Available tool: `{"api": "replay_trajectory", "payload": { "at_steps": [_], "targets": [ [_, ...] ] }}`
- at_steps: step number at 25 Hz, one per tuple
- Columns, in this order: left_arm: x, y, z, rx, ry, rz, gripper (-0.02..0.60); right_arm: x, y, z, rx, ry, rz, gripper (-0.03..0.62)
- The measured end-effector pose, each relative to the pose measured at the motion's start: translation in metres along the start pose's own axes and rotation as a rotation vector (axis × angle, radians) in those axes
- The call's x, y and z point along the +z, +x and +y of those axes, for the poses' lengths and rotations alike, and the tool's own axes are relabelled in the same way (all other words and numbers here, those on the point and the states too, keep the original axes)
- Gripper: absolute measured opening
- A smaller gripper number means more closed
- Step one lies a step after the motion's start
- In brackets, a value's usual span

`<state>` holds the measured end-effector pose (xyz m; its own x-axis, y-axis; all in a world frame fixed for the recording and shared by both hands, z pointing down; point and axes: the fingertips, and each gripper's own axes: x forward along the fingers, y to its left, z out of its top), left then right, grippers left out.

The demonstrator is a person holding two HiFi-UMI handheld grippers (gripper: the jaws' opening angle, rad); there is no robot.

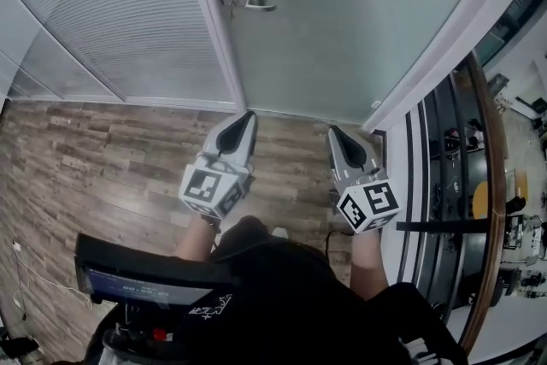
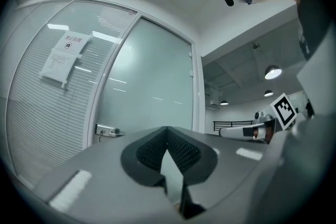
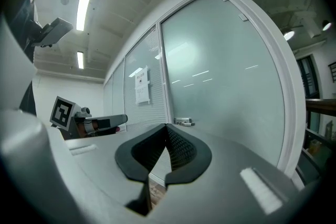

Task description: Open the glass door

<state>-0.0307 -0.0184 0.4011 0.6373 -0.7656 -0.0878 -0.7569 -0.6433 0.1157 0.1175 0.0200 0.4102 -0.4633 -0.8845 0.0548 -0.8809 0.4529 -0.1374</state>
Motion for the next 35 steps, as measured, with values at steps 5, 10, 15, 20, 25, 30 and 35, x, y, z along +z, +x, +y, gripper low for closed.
{"api": "replay_trajectory", "payload": {
  "at_steps": [5,10,15,20,25,30,35],
  "targets": [
    [-0.002,0.002,0.012,0.02,0.0,0.004,0.0,-0.003,0.013,0.0,0.023,0.01,0.002,0.002],
    [-0.011,0.008,0.025,0.026,-0.013,0.008,0.0,-0.007,0.026,-0.004,0.017,0.018,0.014,0.002],
    [-0.005,0.032,0.066,0.031,-0.049,-0.011,0.0,0.0,0.069,-0.011,0.014,-0.008,0.021,0.002],
    [0.004,0.048,0.085,0.024,-0.027,-0.018,0.0,0.005,0.093,-0.016,-0.002,-0.022,0.008,0.002],
    [0.005,0.069,0.112,0.007,-0.017,-0.005,0.0,0.01,0.131,-0.021,-0.008,-0.017,0.005,0.002],
    [0.002,0.103,0.151,-0.02,-0.038,0.007,0.0,0.009,0.181,-0.029,-0.009,-0.02,0.026,0.002],
    [0.003,0.124,0.174,-0.055,-0.033,0.005,0.0,0.01,0.213,-0.041,-0.07,-0.05,0.029,0.002]
  ]
}}
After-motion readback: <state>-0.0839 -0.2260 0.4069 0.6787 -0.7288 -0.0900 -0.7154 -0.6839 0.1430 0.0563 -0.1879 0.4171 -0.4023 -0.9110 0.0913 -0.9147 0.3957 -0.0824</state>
